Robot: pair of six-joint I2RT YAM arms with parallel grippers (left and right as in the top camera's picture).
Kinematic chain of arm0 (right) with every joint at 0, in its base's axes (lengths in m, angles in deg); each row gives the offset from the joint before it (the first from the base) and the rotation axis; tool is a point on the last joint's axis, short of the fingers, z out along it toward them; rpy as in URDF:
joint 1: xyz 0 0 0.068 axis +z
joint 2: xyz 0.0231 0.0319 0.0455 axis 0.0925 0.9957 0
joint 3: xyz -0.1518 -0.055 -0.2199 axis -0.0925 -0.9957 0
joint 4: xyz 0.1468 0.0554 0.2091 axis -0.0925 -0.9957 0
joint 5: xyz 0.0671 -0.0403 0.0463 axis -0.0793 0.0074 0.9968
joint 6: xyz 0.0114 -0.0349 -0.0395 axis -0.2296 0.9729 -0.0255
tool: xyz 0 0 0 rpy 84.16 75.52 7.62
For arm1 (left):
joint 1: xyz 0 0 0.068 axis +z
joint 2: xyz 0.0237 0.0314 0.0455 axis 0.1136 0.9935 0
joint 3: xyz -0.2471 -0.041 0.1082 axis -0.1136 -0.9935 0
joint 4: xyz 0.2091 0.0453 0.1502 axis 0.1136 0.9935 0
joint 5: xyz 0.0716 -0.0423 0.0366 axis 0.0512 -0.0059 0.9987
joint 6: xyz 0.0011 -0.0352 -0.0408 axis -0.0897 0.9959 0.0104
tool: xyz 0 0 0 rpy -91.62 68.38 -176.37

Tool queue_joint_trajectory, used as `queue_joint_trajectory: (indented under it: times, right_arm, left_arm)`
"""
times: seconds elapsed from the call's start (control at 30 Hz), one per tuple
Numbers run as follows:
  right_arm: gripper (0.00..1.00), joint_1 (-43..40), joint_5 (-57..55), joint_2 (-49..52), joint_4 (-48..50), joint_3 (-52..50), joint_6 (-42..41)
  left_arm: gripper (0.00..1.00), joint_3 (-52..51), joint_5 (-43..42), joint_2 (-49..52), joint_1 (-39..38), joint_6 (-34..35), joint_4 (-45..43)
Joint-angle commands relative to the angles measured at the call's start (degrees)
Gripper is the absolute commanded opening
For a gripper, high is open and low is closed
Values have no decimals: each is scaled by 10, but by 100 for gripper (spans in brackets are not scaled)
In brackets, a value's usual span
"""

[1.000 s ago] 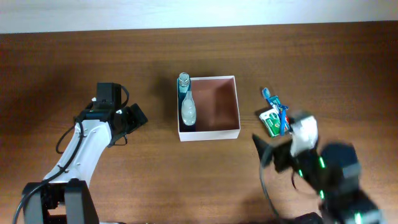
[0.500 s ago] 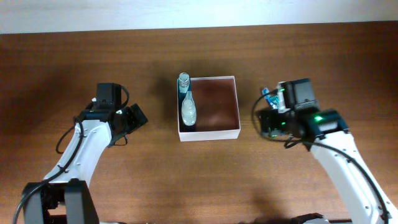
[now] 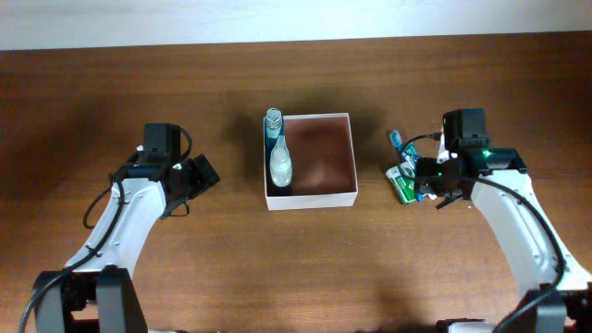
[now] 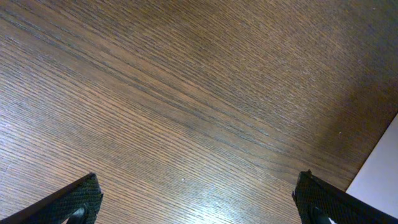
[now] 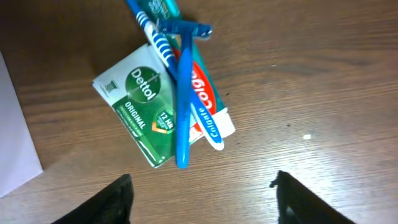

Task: Pack container
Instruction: 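Grasp the blue razor on the right with the right gripper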

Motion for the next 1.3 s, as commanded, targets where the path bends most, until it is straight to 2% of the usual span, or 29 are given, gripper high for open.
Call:
queue_joint_trajectory:
  times: [0.0, 0.03, 0.17, 0.37, 0.57, 0.9, 1.07, 1.27]
  right_arm:
    - [60, -3, 17, 23, 7, 12, 19]
    - [56, -3, 18, 32, 11, 12, 23]
    - [53, -3, 46, 54, 26, 12, 49]
    - [36, -3, 50, 80, 56, 10, 62]
    - [32, -3, 37, 107, 96, 10, 62]
    - [32, -3, 29, 164, 127, 10, 62]
    - [10, -3, 29, 164, 125, 10, 62]
    - [4, -3, 29, 163, 114, 13, 61]
  left_arm:
    - [100, -2, 4, 2, 1, -3, 0]
    - [99, -2, 4, 2, 1, -3, 0]
    - [100, -2, 4, 2, 1, -3, 0]
    - [100, -2, 4, 2, 1, -3, 0]
    - [100, -2, 4, 2, 1, -3, 0]
    - [100, -2, 4, 2, 1, -3, 0]
    - [100, -2, 4, 2, 1, -3, 0]
    - [99, -2, 4, 2, 1, -3, 0]
